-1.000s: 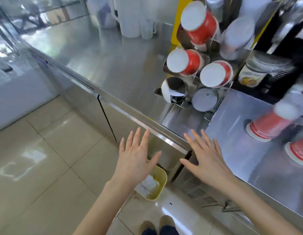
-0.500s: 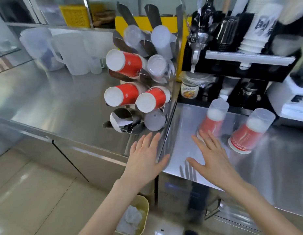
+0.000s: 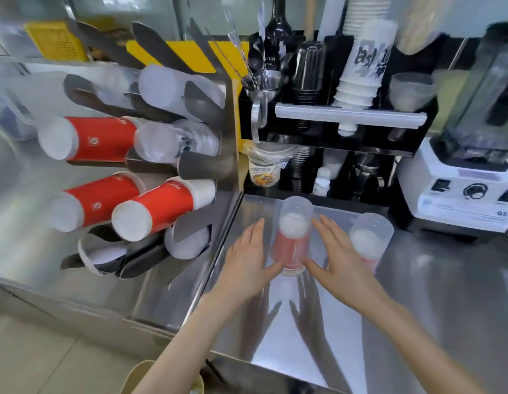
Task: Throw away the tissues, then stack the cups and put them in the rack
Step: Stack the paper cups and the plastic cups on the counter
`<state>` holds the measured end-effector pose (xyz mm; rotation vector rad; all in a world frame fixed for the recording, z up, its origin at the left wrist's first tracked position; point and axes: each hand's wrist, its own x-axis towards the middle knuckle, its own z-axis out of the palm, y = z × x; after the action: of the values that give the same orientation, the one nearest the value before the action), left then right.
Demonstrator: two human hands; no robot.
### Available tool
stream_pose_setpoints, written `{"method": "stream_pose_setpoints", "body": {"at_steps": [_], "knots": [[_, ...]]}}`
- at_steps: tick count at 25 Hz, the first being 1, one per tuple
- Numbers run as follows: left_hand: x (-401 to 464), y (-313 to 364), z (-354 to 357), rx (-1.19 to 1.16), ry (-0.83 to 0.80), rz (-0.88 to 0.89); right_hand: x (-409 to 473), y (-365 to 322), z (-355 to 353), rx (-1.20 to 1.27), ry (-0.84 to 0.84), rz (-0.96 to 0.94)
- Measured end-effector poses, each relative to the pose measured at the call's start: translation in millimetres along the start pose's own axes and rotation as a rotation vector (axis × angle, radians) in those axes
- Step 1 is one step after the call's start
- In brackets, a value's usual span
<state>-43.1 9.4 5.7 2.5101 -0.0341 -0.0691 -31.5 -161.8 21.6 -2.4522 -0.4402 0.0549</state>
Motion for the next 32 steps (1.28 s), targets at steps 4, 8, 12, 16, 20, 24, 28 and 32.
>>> {"method": "stream_pose_setpoints", "body": {"at_steps": [4,8,12,16,20,24,28,32], "knots": [[36,4,27,-0.160,-0.047,-0.119,25,18,-3,0.051,-0.050,0.005],[54,10,45,-0.304,-0.029,-0.227,54,23,-1,0.137,-0.079,0.060],[61,15,48,-0.432,0.024,-0.256,75,26,3,0.184,-0.098,0.080],[65,14,53,-0.547,0.024,-0.328,87,30,6,0.210,-0.123,0.095],[69,9,55,-0.603,0.022,-0.371,93,34,4,0.227,-0.113,0.077],[71,5,56,-0.597,-0.006,-0.340,91,36,3,0.274,-0.101,0.068],[75,-2,53,-0.627,-0.020,-0.300,95,35,-2,0.314,-0.075,0.043],[79,6,44,-0.656,-0.002,-0.213,94,29,-17,0.342,-0.036,0.003]]}}
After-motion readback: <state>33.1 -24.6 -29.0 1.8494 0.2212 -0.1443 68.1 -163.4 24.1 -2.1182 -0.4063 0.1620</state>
